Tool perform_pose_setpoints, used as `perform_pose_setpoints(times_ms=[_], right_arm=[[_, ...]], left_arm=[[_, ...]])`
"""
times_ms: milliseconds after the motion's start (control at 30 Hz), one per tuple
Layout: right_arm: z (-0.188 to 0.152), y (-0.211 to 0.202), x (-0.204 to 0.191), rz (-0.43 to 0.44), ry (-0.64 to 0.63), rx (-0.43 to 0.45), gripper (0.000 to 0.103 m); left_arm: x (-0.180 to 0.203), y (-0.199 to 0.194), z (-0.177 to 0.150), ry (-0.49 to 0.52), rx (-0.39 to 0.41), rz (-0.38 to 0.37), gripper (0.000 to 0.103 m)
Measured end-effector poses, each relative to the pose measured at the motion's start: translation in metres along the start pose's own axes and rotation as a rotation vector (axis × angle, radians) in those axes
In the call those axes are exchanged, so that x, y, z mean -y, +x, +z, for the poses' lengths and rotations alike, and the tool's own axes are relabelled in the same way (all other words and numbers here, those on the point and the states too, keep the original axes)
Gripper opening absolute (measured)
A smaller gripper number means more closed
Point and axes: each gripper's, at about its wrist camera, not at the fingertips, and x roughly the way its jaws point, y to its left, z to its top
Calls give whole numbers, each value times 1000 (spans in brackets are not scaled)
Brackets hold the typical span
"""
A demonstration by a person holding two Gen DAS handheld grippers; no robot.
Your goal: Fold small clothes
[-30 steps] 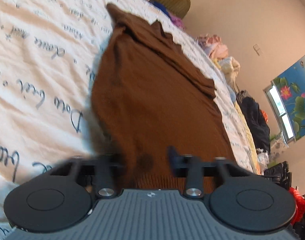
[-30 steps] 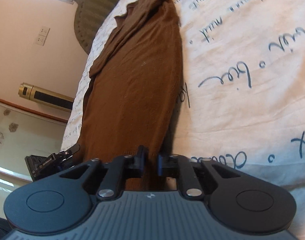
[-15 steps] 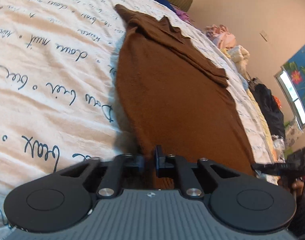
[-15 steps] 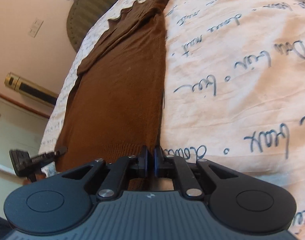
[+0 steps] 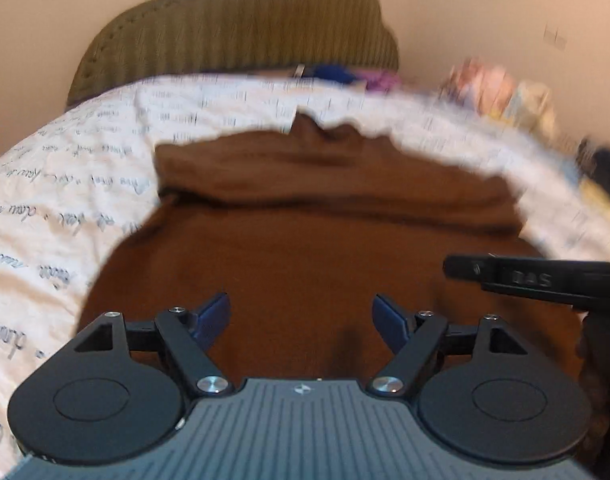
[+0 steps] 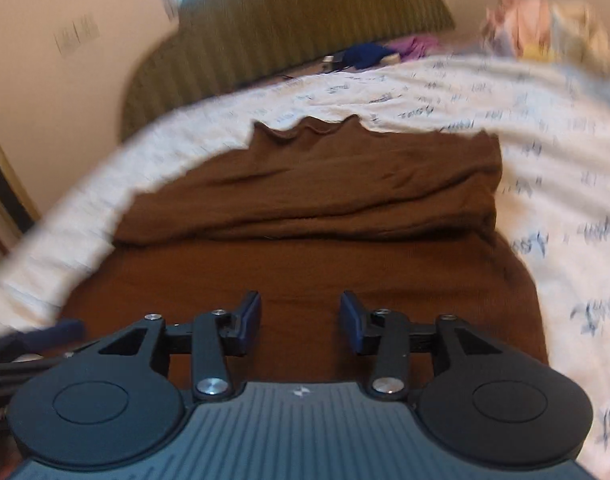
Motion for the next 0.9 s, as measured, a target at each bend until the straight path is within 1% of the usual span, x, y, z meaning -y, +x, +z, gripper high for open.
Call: perform_pose_setpoints(times_ms=[33,67,100,167,200,233,300,333,400,500,600,733,900], right_arm=[[-6,12,-6,-56,-57,-18,45],[-15,14,-9,-68,-91,18,48],[-22,10,-9,-63,-104,47,56],[-28,3,-8,-66,-107,40,59],[-30,-4,-6,-73,-100,33,67],[-33,-11,-3,-75,-86,25,71],[-46,-26,-2,-81,-76,20,72],[-53,-35,-2,-83,-87,24,77],[-70,-50,-5,-92,-112,26,84],[-85,-60,-5,-89,-127,45,85],[-85,-59,1,-73,-102,37,87],[-87,-61,-4,-92,-127,38,89],[-89,-63,-1,-80,-111,37,90]], left_arm=[[4,10,-5,19,-24,16,79],[5,13,-14,35,11,22,84],[3,12,-17,26,21,14,86],[-4,13,-17,6,13,-15,96],[-9,13,-17,-5,7,-25,96],[-11,13,-17,-10,7,-31,98],[-8,14,-18,-3,4,-32,99],[-7,14,-18,2,3,-28,100],[-4,14,-17,11,-1,-23,101],[-2,13,-17,26,-12,-12,102],[1,7,-19,45,-28,12,103],[0,-8,-31,49,-41,19,103],[-4,-20,-45,34,-12,8,103]])
